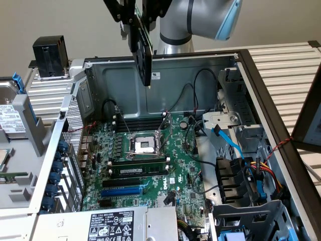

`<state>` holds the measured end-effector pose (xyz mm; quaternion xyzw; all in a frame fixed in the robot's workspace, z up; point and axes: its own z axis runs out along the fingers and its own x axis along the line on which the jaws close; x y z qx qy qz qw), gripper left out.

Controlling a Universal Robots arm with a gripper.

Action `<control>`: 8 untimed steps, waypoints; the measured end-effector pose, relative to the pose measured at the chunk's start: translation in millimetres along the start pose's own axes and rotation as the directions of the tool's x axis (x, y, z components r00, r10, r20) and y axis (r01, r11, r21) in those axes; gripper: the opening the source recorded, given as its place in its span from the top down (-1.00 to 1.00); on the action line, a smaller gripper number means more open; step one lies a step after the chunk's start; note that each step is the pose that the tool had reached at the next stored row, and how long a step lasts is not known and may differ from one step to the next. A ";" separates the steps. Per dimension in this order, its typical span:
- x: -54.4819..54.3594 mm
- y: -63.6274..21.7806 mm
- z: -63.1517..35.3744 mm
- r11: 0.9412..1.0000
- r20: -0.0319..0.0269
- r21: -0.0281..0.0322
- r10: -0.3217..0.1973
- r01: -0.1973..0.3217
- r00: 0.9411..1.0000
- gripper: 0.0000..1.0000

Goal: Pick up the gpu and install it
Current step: 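Insert the gpu into the slot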

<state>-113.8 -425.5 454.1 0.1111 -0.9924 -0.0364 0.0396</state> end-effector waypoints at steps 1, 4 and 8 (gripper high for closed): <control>0.0 0.0 0.4 1.000 -0.001 0.001 -0.018 0.018 1.000 0.44; -0.1 -0.1 1.6 0.997 -0.006 0.005 -0.073 0.073 0.997 0.44; -0.3 -0.3 3.4 0.989 -0.012 0.009 -0.144 0.144 0.989 0.44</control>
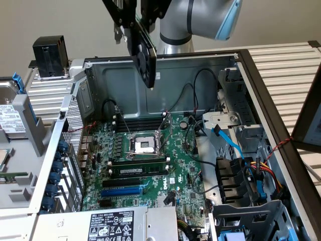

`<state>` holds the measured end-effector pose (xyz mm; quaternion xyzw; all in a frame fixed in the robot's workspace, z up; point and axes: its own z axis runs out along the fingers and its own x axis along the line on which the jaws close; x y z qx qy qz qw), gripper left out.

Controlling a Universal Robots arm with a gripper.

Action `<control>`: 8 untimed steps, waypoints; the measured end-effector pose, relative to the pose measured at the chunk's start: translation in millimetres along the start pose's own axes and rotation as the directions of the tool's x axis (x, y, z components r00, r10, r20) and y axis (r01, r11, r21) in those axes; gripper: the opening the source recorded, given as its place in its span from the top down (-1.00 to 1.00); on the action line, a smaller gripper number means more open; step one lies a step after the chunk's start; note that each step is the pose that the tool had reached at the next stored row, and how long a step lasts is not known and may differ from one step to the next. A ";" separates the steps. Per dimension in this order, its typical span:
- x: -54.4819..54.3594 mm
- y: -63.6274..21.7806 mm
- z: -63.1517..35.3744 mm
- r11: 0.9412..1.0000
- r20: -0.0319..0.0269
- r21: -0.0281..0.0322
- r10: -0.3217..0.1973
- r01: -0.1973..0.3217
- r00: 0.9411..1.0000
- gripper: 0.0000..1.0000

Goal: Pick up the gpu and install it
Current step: 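Insert the gpu into the slot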

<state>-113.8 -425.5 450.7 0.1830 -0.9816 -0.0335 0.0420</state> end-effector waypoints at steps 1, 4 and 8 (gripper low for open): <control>0.0 0.0 0.4 1.000 -0.001 0.001 -0.018 0.018 1.000 0.44; 0.0 -0.1 1.7 0.997 -0.005 0.003 -0.073 0.073 0.997 0.44; -0.2 -0.2 3.1 0.989 -0.009 0.001 -0.146 0.146 0.989 0.44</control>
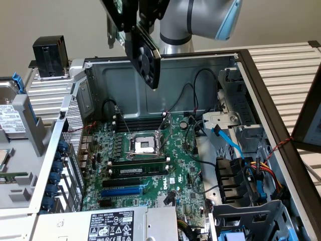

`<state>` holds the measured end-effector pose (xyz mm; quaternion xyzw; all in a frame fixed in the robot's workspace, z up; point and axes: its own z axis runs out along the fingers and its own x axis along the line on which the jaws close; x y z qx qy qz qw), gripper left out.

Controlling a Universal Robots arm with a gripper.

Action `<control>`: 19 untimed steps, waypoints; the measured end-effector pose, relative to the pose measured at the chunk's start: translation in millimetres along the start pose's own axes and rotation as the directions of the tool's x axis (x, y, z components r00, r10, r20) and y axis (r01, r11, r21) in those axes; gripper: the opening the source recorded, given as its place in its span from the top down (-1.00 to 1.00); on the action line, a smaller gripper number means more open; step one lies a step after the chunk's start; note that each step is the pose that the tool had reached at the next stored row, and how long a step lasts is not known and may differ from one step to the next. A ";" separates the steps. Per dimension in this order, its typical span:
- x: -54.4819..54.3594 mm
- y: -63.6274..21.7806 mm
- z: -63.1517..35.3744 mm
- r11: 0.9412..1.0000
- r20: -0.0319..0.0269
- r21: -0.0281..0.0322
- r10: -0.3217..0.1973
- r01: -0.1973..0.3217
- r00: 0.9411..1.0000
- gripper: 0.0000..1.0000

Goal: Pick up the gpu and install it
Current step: 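Insert the gpu into the slot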

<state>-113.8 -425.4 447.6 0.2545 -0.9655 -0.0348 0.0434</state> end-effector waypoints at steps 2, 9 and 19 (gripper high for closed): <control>0.0 -0.1 0.7 0.999 -0.001 -0.002 -0.037 0.037 0.999 0.44; -0.5 -0.5 2.9 0.990 -0.002 -0.007 -0.138 0.138 0.990 0.44; -0.7 -0.7 4.6 0.956 0.009 0.021 -0.292 0.292 0.956 0.44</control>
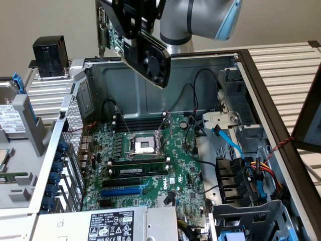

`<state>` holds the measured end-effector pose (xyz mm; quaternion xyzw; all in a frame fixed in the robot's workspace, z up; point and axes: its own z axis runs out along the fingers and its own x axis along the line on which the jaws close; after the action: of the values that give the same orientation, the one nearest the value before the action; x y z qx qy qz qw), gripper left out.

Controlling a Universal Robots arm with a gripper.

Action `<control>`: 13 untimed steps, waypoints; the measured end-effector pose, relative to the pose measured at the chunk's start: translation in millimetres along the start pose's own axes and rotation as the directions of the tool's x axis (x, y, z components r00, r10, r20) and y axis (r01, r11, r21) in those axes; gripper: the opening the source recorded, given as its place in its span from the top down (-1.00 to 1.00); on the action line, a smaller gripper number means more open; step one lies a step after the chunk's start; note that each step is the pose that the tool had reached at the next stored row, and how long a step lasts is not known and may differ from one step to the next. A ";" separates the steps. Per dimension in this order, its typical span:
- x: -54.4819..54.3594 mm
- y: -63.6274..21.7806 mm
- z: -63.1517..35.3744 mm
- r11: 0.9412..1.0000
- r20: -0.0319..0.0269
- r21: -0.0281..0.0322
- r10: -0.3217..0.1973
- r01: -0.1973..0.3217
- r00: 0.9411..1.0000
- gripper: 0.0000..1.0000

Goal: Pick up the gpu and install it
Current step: 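Insert the gpu into the slot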

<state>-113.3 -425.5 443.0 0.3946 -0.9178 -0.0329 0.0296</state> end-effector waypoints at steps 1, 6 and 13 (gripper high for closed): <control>0.0 0.0 0.2 1.000 0.002 0.004 -0.017 0.017 1.000 0.44; -0.1 -0.1 1.1 0.994 0.012 0.028 -0.108 0.107 0.994 0.44; -0.2 -0.5 5.8 0.972 0.009 0.037 -0.233 0.232 0.972 0.44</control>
<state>-113.3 -425.5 437.1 0.4996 -0.8659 -0.0224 0.0122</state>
